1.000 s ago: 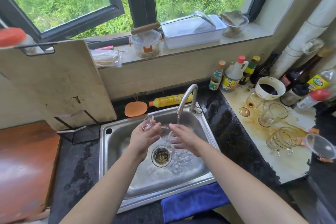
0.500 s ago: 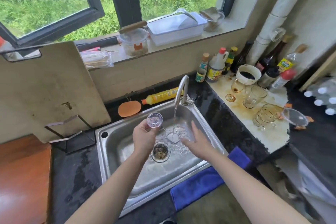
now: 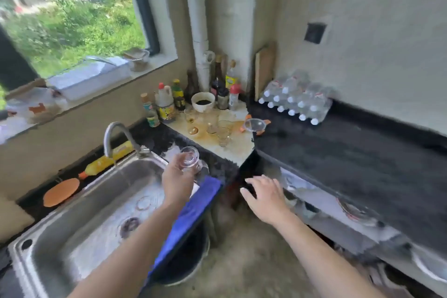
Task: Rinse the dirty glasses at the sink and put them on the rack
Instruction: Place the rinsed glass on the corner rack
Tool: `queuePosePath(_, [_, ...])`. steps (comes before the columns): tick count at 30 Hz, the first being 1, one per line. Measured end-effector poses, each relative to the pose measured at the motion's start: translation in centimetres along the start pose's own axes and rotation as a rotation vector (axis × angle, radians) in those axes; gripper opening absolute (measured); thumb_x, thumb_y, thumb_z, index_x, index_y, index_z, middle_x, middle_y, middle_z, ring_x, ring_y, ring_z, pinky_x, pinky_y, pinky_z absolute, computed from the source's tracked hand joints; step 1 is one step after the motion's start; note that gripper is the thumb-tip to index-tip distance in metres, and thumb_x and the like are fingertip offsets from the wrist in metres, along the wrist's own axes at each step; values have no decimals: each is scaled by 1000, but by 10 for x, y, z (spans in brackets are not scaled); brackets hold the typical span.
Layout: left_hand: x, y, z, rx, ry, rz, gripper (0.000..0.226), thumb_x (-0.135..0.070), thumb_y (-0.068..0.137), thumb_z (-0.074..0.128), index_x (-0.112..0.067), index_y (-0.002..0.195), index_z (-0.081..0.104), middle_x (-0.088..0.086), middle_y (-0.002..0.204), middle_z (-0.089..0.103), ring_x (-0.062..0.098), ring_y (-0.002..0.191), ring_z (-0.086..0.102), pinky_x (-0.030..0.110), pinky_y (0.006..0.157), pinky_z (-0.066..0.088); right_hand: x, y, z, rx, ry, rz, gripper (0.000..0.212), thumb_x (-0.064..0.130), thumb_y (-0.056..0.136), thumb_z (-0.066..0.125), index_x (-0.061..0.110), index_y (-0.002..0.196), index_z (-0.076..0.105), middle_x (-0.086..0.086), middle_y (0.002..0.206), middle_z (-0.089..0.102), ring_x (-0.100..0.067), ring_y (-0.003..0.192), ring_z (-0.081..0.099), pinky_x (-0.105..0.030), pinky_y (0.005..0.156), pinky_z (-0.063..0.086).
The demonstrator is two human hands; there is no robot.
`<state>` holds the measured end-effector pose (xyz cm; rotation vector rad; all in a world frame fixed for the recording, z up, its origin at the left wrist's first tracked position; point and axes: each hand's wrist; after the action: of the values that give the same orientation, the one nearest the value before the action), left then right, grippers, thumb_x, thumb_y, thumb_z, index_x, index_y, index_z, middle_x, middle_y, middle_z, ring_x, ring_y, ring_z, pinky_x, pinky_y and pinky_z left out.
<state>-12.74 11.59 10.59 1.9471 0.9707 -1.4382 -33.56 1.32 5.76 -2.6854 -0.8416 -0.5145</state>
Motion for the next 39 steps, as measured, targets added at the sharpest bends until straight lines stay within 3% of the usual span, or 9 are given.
queuePosePath(4, [-56,-77,133,219,81,184,30,-14,91,71,-25,117,61,-9,98,67,17,96,64,32,84,47,-139,-93,-59,-156,64,234,46,48,104,43,26,142,55,2,144,58,-21,136,48,-37,112,32])
queuePosePath(7, [-101,-143,229,411,24,269,37,-9,90,70,-36,111,57,-21,96,65,-5,87,61,10,71,42,-235,-163,-97,-285,47,407,54,46,104,46,21,151,45,-3,155,46,-21,145,39,-37,118,30])
queuePosePath(9, [-130,-184,287,532,-22,296,37,-7,90,70,-34,112,57,-16,100,66,-7,86,60,2,66,40,-287,-208,-118,-385,82,554,61,46,102,50,21,156,36,-9,164,31,-24,151,29,-39,120,26])
queuePosePath(13, [-175,-255,388,748,-22,352,29,-15,91,72,-28,114,58,-11,101,66,2,86,62,7,65,42,-367,-278,-148,-554,221,774,70,39,102,56,22,161,22,-9,170,6,-28,153,24,-41,117,36])
queuePosePath(18, [-200,-317,494,959,-11,405,20,-19,89,76,-28,94,59,-11,93,68,7,84,63,21,68,46,-446,-317,-157,-635,231,953,70,40,101,58,21,160,24,-10,169,10,-28,155,18,-39,120,28])
queuePosePath(23, [-217,-343,608,1067,-21,382,16,-19,88,77,-22,94,62,-10,90,69,9,82,64,19,66,44,-525,-307,-178,-547,204,1050,68,46,103,50,26,161,22,-7,171,4,-28,157,6,-41,125,16])
queuePosePath(29, [-276,-343,743,1143,-43,403,21,-23,87,78,-19,102,63,-7,97,70,13,90,64,25,76,47,-623,-284,-259,-417,241,1053,57,47,103,49,26,154,37,-4,169,18,-23,155,19,-41,120,31])
queuePosePath(32, [-312,-344,793,1139,-59,458,19,-26,89,76,-21,98,59,-11,92,66,9,86,61,22,72,46,-658,-277,-299,-476,207,1096,59,48,104,47,26,157,33,-5,169,17,-25,156,18,-41,122,25])
queuePosePath(39, [-391,-352,885,1076,-255,561,21,-20,90,76,-26,88,56,-13,87,65,-2,80,59,11,69,45,-738,-255,-383,-684,-5,1058,69,51,105,40,26,163,12,-10,171,-12,-31,157,-11,-48,126,3])
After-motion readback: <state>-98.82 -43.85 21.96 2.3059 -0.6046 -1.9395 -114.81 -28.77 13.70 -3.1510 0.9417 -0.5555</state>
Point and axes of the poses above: each hand's wrist, its own y-axis towards the middle knuckle, its own z-axis out of the palm, x = y × z
